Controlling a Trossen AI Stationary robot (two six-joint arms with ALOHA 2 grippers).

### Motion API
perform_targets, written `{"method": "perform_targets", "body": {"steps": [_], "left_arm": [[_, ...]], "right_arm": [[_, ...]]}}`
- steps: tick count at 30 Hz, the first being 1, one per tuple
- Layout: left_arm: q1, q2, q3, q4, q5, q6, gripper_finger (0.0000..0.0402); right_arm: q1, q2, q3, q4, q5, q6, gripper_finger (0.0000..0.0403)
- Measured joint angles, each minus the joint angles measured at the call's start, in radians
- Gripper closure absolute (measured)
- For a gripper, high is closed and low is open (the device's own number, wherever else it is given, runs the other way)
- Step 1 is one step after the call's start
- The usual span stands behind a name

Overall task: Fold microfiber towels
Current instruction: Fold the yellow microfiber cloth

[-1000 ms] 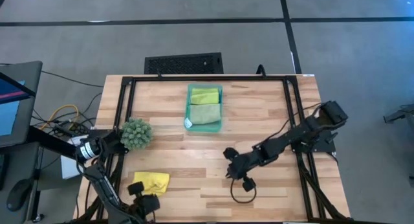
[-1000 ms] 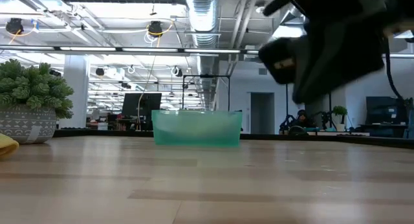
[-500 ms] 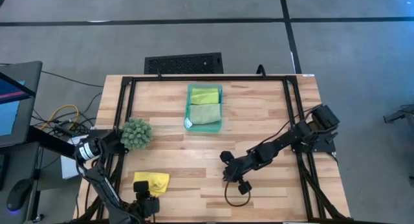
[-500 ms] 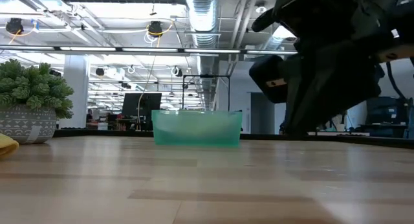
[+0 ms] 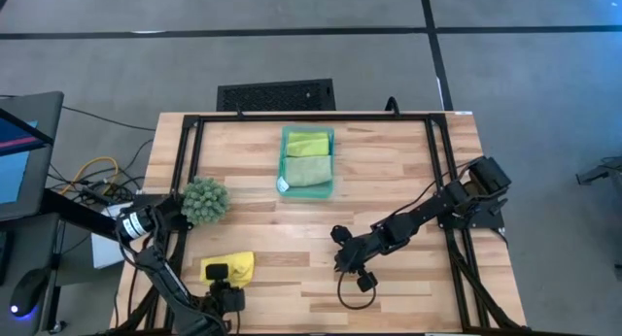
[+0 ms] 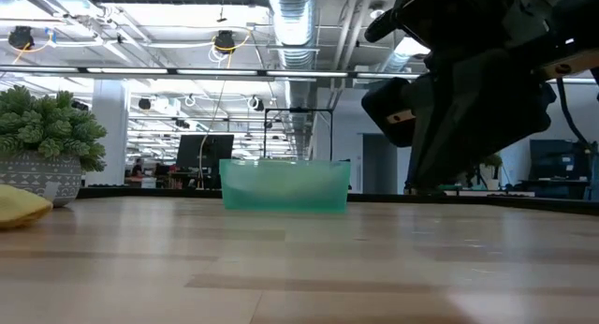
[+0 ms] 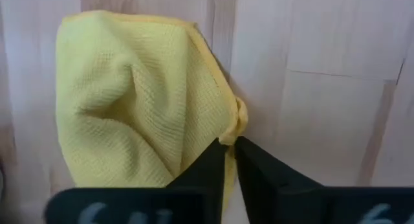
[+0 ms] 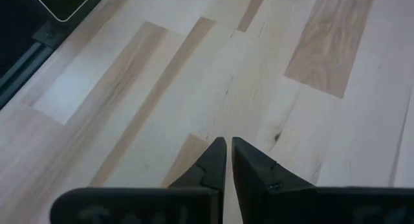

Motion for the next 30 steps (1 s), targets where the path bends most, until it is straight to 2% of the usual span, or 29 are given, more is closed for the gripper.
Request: {"method": "perform_targets", "body": {"steps": [4, 7, 10, 13, 15, 17, 19, 22, 27, 30], "left_arm": [[0.023, 0.000, 0.030, -0.029, -0.020, 0.014, 0.0397], [0.047, 0.000, 0.103, -0.140, -0.115, 0.049, 0.0396], [0.078, 0.000, 0.211, -0.306, -0.296, 0.085, 0.0399], [0.131, 0.000, 0.327, -0.418, -0.534, 0.163, 0.0399], [0.187, 0.000, 0.411, -0.426, -0.676, 0.265, 0.0400], [0.252, 0.000, 0.493, -0.393, -0.763, 0.386, 0.0401], [0.312, -0.001, 0.559, -0.311, -0.773, 0.513, 0.0401], [0.375, -0.002, 0.576, -0.239, -0.688, 0.657, 0.0401], [0.369, -0.001, 0.443, -0.201, -0.670, 0.618, 0.0401], [0.345, 0.000, 0.302, -0.061, -0.667, 0.575, 0.0401]], "right_arm": [[0.000, 0.000, 0.000, -0.006, 0.000, 0.000, 0.0355], [0.000, 0.000, 0.000, -0.037, 0.000, 0.000, 0.0355], [0.000, -0.017, 0.000, -0.125, 0.001, 0.001, 0.0355], [0.000, -0.055, -0.001, -0.228, 0.046, 0.029, 0.0355], [0.001, -0.086, -0.001, -0.275, 0.089, 0.053, 0.0355], [0.007, -0.124, -0.001, -0.336, 0.141, 0.077, 0.0355], [0.019, -0.154, -0.001, -0.380, 0.201, 0.103, 0.0355], [0.049, -0.205, -0.043, -0.413, 0.286, 0.123, 0.0355], [0.082, -0.269, -0.137, -0.365, 0.344, 0.132, 0.0355], [0.076, -0.278, -0.165, -0.309, 0.342, 0.132, 0.0355]]}}
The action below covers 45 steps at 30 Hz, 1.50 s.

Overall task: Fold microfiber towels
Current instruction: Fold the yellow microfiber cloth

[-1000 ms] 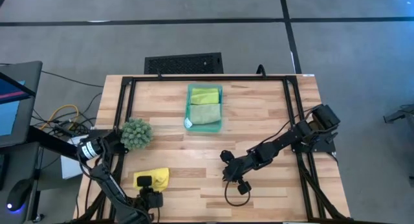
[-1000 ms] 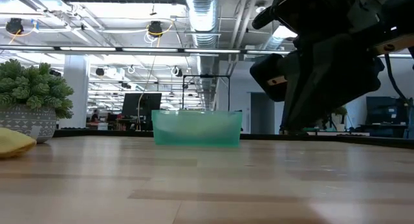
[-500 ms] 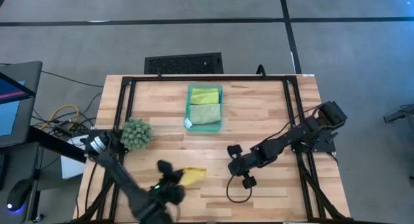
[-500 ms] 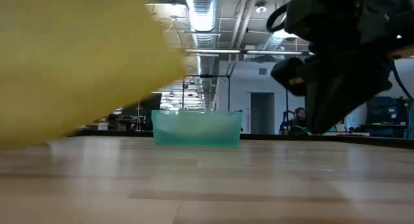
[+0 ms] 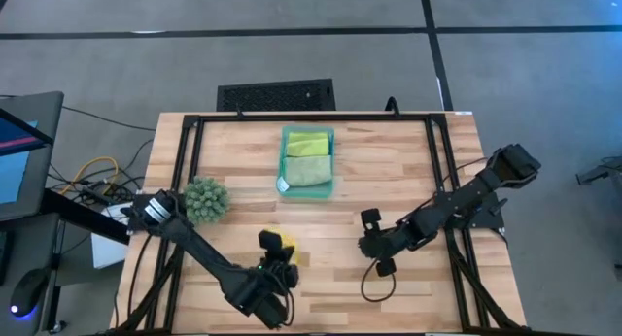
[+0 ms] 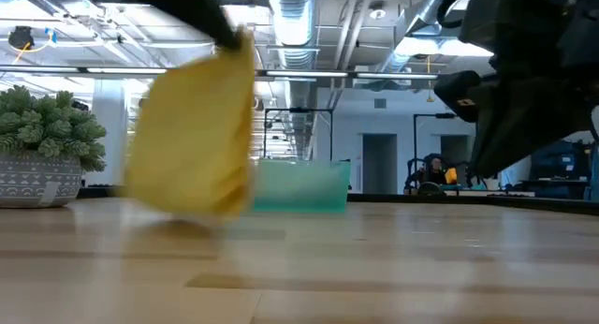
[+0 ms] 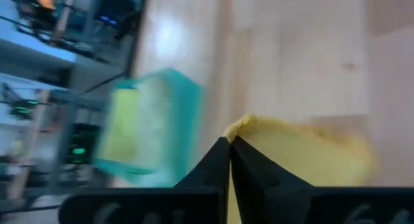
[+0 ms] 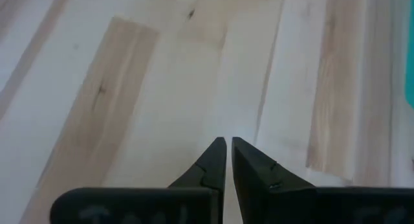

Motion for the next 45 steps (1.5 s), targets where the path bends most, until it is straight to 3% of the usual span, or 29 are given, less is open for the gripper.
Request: {"method": "perform_targets", "body": {"steps": [4, 7, 17, 23, 30, 38, 41, 45], "left_arm": [[-0.032, 0.002, -0.198, 0.310, 0.097, 0.011, 0.0394], [-0.039, 0.002, -0.258, 0.415, 0.194, 0.005, 0.0368], [-0.025, -0.001, -0.093, 0.413, 0.204, 0.141, 0.0223], [-0.013, -0.002, -0.077, 0.394, 0.284, 0.152, 0.0188], [0.044, 0.034, -0.141, 0.329, 0.400, 0.121, 0.0222], [0.138, 0.025, -0.127, 0.322, 0.343, 0.179, 0.0371], [0.162, 0.018, -0.056, 0.245, 0.259, 0.186, 0.0393], [0.138, 0.014, 0.116, 0.099, -0.051, 0.133, 0.0398]], "right_arm": [[-0.018, 0.000, -0.010, 0.058, 0.000, 0.000, 0.0355], [-0.035, 0.005, -0.010, 0.096, -0.001, 0.000, 0.0355], [-0.055, 0.005, -0.010, 0.118, -0.002, 0.000, 0.0355], [-0.054, 0.006, -0.010, 0.118, -0.005, 0.002, 0.0355], [-0.054, 0.006, -0.010, 0.116, -0.005, 0.016, 0.0355], [-0.056, 0.006, -0.010, 0.116, -0.005, 0.016, 0.0355], [-0.056, 0.006, -0.010, 0.116, -0.005, 0.016, 0.0355], [-0.056, 0.006, -0.010, 0.107, -0.005, 0.016, 0.0355]]}}
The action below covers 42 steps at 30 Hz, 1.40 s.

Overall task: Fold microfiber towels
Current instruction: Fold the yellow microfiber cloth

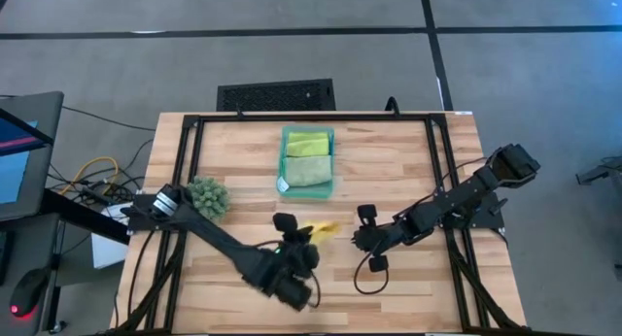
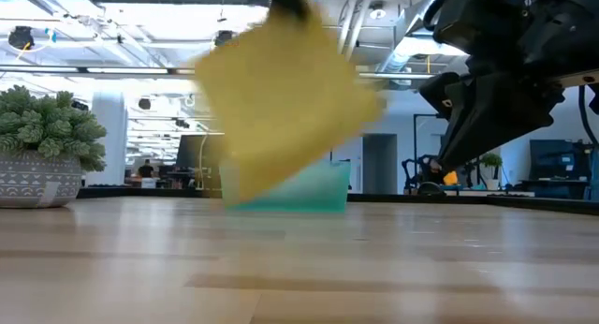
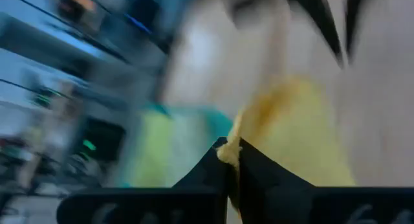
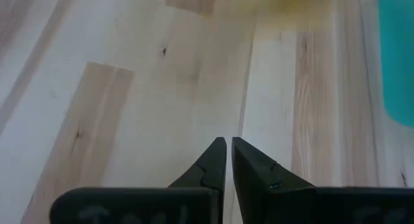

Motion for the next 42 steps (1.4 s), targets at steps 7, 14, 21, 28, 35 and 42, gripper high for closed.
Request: {"method": "perform_targets", "body": {"steps": [7, 14, 21, 28, 35, 42], "left_arm": [[-0.100, -0.003, 0.050, -0.128, -0.165, -0.175, 0.0390], [-0.107, 0.002, -0.266, 0.148, 0.028, -0.385, 0.0312], [-0.109, 0.004, -0.284, 0.180, 0.116, -0.412, 0.0204], [-0.119, 0.001, -0.270, 0.196, 0.163, -0.377, 0.0181], [-0.099, 0.001, -0.411, 0.346, 0.161, -0.252, 0.0211], [-0.024, 0.002, -0.466, 0.566, 0.111, 0.001, 0.0284]], "right_arm": [[0.002, 0.000, 0.000, -0.039, 0.000, 0.013, 0.0355], [0.002, 0.000, 0.000, -0.034, 0.000, 0.034, 0.0355], [-0.012, 0.000, 0.000, -0.010, 0.000, 0.027, 0.0355], [-0.021, 0.000, 0.000, 0.001, 0.000, 0.027, 0.0355], [-0.011, 0.000, 0.000, 0.014, 0.000, 0.027, 0.0355], [-0.021, 0.000, 0.000, 0.015, 0.000, 0.026, 0.0355]]}}
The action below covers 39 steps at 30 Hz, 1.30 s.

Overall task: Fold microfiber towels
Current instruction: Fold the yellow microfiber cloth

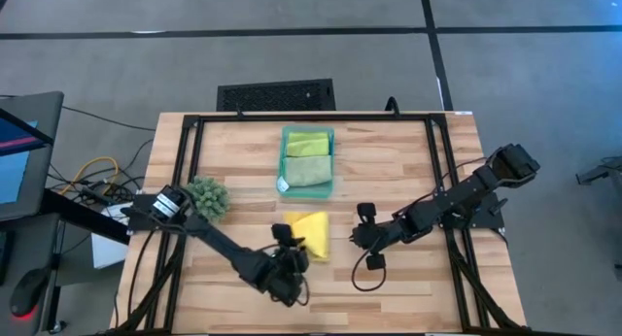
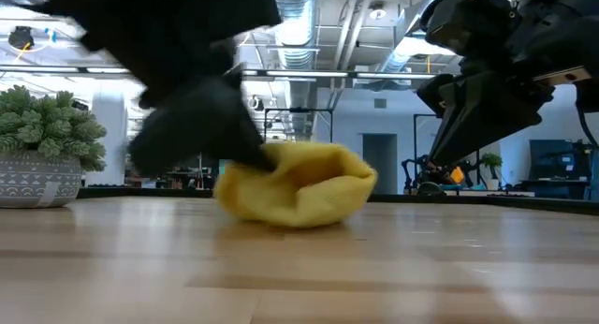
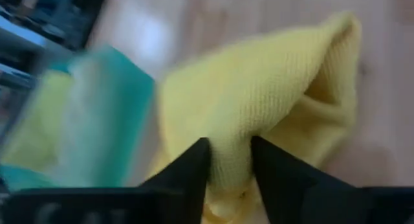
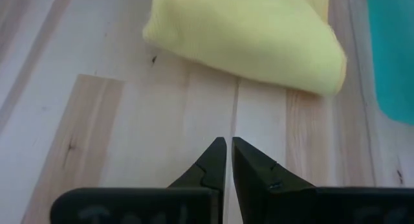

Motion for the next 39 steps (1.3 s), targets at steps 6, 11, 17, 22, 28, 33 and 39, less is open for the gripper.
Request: {"method": "perform_targets", "body": {"steps": [6, 11, 17, 22, 28, 33, 39], "left_arm": [[0.067, 0.000, 0.174, -0.044, -0.083, 0.198, 0.0391], [0.061, 0.000, 0.417, -0.252, -0.333, 0.197, 0.0392], [0.042, -0.002, 0.539, -0.360, -0.392, 0.066, 0.0399], [0.077, -0.001, 0.433, -0.407, -0.235, -0.134, 0.0379], [0.107, 0.002, 0.374, -0.383, -0.136, -0.185, 0.0297], [0.117, 0.001, 0.404, -0.371, -0.044, -0.108, 0.0219], [0.087, -0.003, 0.430, -0.273, -0.024, 0.051, 0.0173]], "right_arm": [[0.002, 0.000, 0.000, 0.000, 0.007, -0.029, 0.0355], [0.044, -0.038, 0.001, -0.047, 0.197, -0.003, 0.0360], [0.085, -0.095, 0.001, -0.079, 0.266, 0.001, 0.0373], [0.106, -0.100, 0.001, -0.073, 0.266, 0.001, 0.0378], [0.100, -0.100, 0.001, -0.071, 0.264, 0.001, 0.0373], [0.098, -0.078, 0.001, -0.002, 0.258, 0.000, 0.0364], [0.085, -0.001, 0.002, 0.139, 0.210, -0.041, 0.0338]]}}
